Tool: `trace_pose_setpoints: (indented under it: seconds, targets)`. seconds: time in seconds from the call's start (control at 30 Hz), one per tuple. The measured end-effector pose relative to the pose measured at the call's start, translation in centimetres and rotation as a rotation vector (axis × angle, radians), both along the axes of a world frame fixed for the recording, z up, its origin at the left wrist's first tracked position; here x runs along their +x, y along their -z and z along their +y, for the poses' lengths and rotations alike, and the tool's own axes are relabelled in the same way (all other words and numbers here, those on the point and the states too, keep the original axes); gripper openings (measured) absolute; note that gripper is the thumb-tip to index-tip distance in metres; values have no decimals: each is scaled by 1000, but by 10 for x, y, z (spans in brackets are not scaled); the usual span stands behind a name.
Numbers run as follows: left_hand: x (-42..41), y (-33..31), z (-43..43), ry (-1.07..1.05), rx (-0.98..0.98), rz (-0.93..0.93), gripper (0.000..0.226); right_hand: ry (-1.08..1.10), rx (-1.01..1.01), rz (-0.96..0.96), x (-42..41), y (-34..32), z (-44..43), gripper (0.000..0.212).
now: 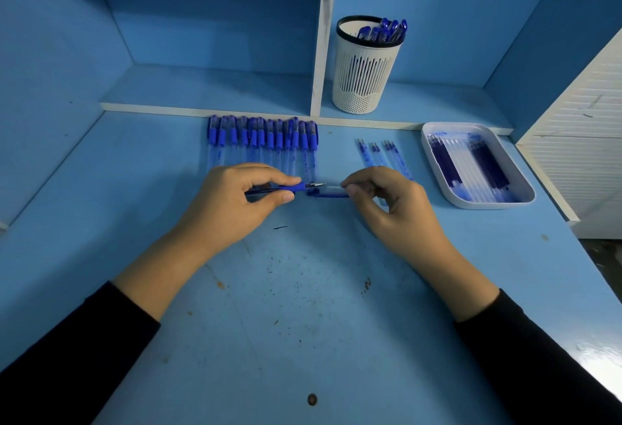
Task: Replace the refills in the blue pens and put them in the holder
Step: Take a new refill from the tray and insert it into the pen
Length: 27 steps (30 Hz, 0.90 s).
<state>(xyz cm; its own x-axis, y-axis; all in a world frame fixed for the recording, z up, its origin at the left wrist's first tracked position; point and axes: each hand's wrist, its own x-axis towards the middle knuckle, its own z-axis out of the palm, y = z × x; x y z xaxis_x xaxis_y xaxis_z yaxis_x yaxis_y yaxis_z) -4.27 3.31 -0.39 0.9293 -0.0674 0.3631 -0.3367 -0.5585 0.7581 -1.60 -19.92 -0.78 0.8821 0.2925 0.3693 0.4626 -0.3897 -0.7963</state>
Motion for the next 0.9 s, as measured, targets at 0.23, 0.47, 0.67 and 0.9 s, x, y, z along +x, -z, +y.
trace_pose_setpoints:
  seconds: [0.23, 0.47, 0.67, 0.9]
  targets:
    - [-2, 1, -5, 52, 24, -25, 23, -25, 11, -30, -1, -1, 2, 9]
    - [-2, 6, -10, 76, 8, -159, 18, -32, 63, -24, -7, 2, 9, 9]
    - [-1, 7, -14, 88, -22, -200, 17, -1, 167, 62, -9, 3, 11, 9]
    - [3, 6, -17, 73, -105, -155, 22, 24, 258, 73, -15, -1, 16, 9]
